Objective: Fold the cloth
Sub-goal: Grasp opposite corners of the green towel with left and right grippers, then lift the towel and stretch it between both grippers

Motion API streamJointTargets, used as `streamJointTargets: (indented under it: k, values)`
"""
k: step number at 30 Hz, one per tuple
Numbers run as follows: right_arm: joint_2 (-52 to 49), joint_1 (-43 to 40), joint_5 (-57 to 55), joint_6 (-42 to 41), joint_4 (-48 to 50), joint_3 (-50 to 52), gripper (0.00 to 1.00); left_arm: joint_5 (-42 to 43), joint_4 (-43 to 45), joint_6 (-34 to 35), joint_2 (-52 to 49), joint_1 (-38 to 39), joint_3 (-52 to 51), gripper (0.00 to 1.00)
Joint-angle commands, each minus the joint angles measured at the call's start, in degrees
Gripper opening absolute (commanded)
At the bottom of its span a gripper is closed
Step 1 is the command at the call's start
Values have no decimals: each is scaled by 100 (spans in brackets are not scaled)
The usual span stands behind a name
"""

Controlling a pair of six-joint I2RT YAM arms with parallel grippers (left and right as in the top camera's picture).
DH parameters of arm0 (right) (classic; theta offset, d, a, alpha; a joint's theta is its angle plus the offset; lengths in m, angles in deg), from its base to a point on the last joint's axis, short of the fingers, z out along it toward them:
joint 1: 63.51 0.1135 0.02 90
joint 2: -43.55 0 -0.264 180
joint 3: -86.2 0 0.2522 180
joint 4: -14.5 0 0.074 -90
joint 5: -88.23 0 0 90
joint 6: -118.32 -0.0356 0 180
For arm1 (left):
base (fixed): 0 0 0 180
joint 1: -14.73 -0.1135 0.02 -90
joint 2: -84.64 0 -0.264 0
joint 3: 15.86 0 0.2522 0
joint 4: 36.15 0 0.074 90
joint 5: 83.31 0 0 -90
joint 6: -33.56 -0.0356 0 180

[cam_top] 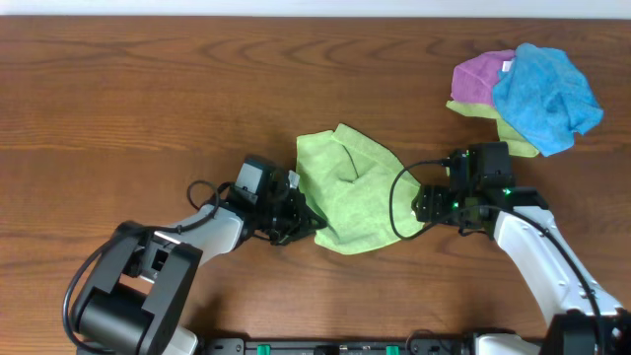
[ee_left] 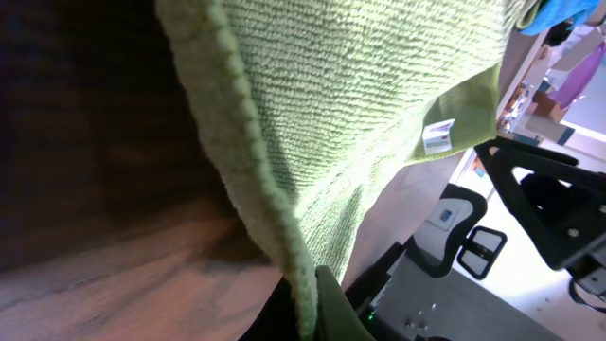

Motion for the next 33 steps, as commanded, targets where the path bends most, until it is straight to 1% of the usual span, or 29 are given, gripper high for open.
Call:
streamJointTargets:
  k: [1,6,8,10,11,12,14,15,20,24,27,30,33]
  values:
    - [-195,-37,-160,-157,127,52,73,192,28,-192,2,-72,-28,6]
    - [-529,-35,-157,-186,378,52,69,227,28,-195,2,-72,-28,6]
    - [-632,-35,-157,-267,466,52,63,234,26,-197,2,-72,-28,5]
    - [-706,-35,-131,-267,501,52,53,236,26,-199,2,-72,-28,6]
    - [-721,-35,-129,-267,498,52,45,236,28,-197,2,-72,-28,6]
    - [-721,-35,-129,-264,496,52,34,236,35,-197,2,-72,-28,6]
    - [-706,-35,-129,-262,496,48,5,236,87,-197,2,-72,-28,6]
    - [-699,-35,-129,-264,494,48,1,258,155,-195,2,-72,-28,6]
    - [-415,-31,-15,-264,376,26,1,531,754,-166,17,-142,-24,6]
    - [157,-26,118,-264,103,-59,1,734,798,-168,197,-391,50,6]
    - [767,-24,533,-271,-48,-105,1,968,802,-39,492,-682,181,6]
    - [1375,-24,844,-553,-107,-149,1,1134,802,190,870,-986,385,6]
    - [1943,-24,894,-925,-81,-153,1,1156,800,350,1250,-1233,654,5]
